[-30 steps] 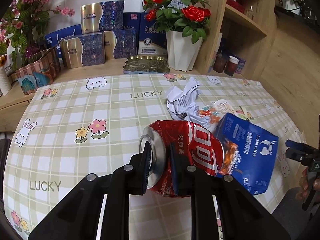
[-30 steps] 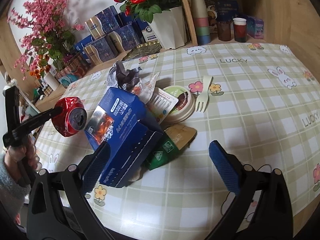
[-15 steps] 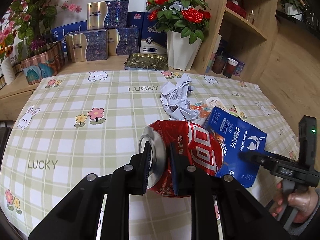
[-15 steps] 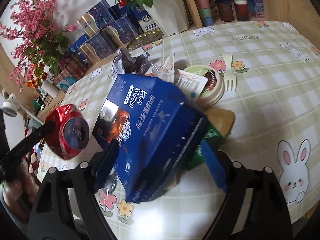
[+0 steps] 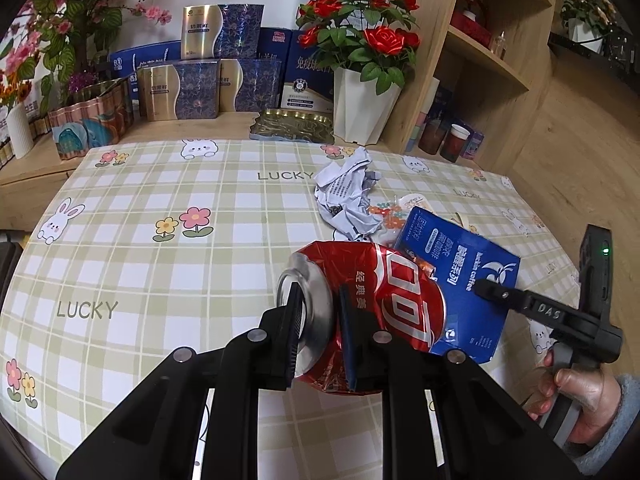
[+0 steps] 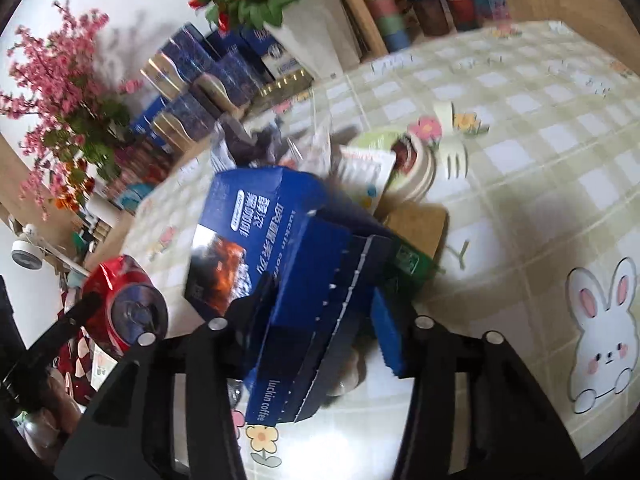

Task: Collect trash
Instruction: 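Grasp the blue coffee box with the right tool while the left tool holds the can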

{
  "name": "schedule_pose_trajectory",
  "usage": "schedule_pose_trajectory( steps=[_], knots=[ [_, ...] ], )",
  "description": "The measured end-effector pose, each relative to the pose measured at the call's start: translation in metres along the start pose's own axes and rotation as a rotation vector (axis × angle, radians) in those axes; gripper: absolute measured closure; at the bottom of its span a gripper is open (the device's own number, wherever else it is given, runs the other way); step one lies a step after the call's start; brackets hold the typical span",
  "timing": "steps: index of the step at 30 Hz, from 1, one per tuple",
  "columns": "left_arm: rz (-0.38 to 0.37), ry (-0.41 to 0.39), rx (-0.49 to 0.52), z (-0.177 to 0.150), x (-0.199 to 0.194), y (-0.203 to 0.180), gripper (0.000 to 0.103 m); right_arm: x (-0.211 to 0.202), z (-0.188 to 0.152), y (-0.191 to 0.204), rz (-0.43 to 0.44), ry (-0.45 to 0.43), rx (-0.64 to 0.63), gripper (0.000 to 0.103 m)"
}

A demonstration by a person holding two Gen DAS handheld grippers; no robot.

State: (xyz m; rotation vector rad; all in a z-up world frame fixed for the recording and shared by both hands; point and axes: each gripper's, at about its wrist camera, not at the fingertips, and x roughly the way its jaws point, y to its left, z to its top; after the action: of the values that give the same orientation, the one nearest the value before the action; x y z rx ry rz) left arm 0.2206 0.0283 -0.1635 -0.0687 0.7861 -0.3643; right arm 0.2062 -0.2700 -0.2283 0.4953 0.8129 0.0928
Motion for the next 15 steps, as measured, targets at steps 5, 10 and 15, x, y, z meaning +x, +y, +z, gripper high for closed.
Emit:
schedule_pose_trajectory(
  steps=[5,10,15],
  knots=[
    [0.004,-0.027,0.008,0.002,-0.016,-0.003,0.085,-0.023,0.006,0.01,0.037,-0.052,-0.046,0.061],
    [-0.001,-0.056,0.001,0.003,-0.037,-0.005,0.085,-0.039,0.007,0.015,0.043,-0.065,-0.063,0.061],
    [-0.009,-0.079,0.007,0.001,-0.057,-0.009,0.085,-0.062,0.007,0.016,0.043,-0.089,-0.078,0.061]
  ],
)
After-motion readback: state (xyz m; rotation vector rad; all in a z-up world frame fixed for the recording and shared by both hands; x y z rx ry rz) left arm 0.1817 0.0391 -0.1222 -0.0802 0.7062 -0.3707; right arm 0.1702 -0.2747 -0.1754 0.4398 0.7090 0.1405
